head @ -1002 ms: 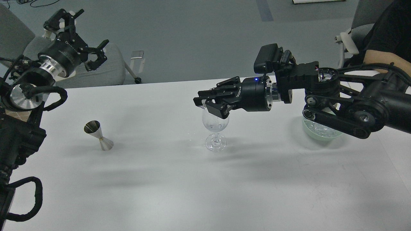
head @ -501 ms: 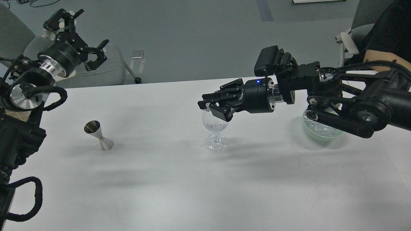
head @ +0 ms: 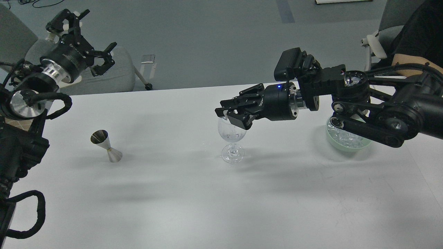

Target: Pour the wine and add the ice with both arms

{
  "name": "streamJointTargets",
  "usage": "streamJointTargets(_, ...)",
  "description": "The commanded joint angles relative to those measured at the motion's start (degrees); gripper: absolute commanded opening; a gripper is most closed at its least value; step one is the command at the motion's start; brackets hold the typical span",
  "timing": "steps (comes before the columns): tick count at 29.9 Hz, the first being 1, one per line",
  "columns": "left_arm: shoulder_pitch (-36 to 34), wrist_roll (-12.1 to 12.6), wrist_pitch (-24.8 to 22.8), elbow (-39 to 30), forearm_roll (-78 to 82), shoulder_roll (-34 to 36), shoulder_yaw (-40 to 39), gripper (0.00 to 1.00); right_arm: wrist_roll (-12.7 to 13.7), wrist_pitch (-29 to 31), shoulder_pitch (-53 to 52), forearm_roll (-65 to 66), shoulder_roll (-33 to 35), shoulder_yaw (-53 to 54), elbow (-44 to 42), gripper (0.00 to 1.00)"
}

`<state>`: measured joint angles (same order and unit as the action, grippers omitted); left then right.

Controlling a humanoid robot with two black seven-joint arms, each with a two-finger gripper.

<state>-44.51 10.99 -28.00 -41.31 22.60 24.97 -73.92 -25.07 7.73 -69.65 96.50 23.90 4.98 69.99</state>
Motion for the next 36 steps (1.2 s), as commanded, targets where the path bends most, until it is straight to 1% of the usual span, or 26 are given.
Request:
streamJointTargets(1, 0.0, 0.0, 0.0, 0.0, 0.0, 0.0, 0.0, 0.98, 0.2, -0.1, 0.0, -0.4, -0.1, 0.2, 0.0, 0.53)
streamJointTargets(3, 0.0, 0.0, 0.0, 0.0, 0.0, 0.0, 0.0, 0.98, 0.3, -0.1, 0.0, -0.5, -0.1, 0.2, 0.0, 0.55)
streamJointTargets(4, 0.0, 0.0, 0.0, 0.0, 0.0, 0.0, 0.0, 0.98, 0.4, -0.1, 0.1, -0.5, -0.1, 0.3, 0.0, 0.58)
streamJointTargets(11, 0.0, 0.0, 0.0, 0.0, 0.0, 0.1, 0.0, 0.98, 0.4, -0.3, 0.1, -0.7, -0.2, 0.6, -0.2, 0.58)
streamJointTargets(12, 0.0, 0.0, 0.0, 0.0, 0.0, 0.1, 0.0, 0.98, 0.4, -0.7, 0.0, -0.8, -0.2, 0.9, -0.5, 0.63)
streamJointTargets(14, 0.0, 0.0, 0.0, 0.0, 0.0, 0.1, -0.1, 0.98, 0.2, -1.3, 0.1, -1.1, -0.2, 2.8, -0.9, 0.91)
streamJointTargets(15, 0.0, 0.0, 0.0, 0.0, 0.0, 0.1, -0.1, 0.98, 0.2, -1.3, 0.1, -1.7, -0.3, 4.1, -1.3, 1.0)
streamJointTargets(19, -0.2, -0.1, 0.0, 0.1, -0.1, 0.3, -0.3, 0.98, 0.0, -1.0, -0.1, -9.1, -0.8, 9.9, -4.8, 1.0)
streamJointTargets(23, -0.8, -0.1, 0.0, 0.3, -0.4, 0.2, -0.7, 0.98, 0.1, -0.8, -0.5, -10.1, -1.0, 14.6, -9.4, 1.0)
streamJointTargets(27, -1.1, -0.1, 0.0, 0.4, -0.4, 0.2, -0.7, 0.98, 0.2, -0.9, -0.7, -10.4, -3.8, 21.8, -17.5, 1.0)
streamJointTargets(29, -1.7, 0.0, 0.0, 0.4, -0.3, 0.3, -0.5, 0.98, 0.3, -1.0, -0.7, -10.5, -4.6, 24.4, -20.1, 1.0)
streamJointTargets(31, -2.8, 0.0, 0.1, 0.5, -0.3, 0.2, -0.3, 0.98, 0.3, -1.0, -0.7, -10.6, -6.5, 29.1, -24.2, 1.0)
streamJointTargets(33, -3.0, 0.0, 0.8, 0.7, -0.4, -0.1, -0.4, 0.98, 0.4, -1.0, -0.7, -12.3, -8.3, 33.3, -28.4, 1.0)
streamJointTargets(35, -3.2, 0.1, 1.0, 1.0, -0.4, -0.2, -0.4, 0.98, 0.4, -1.0, -0.7, -14.0, -8.9, 34.7, -30.2, 1.0)
streamJointTargets(36, -3.6, 0.6, 1.2, 1.2, -0.3, -0.3, -0.2, 0.98, 0.4, -1.2, -0.7, -16.3, -9.3, 36.1, -31.7, 1.0)
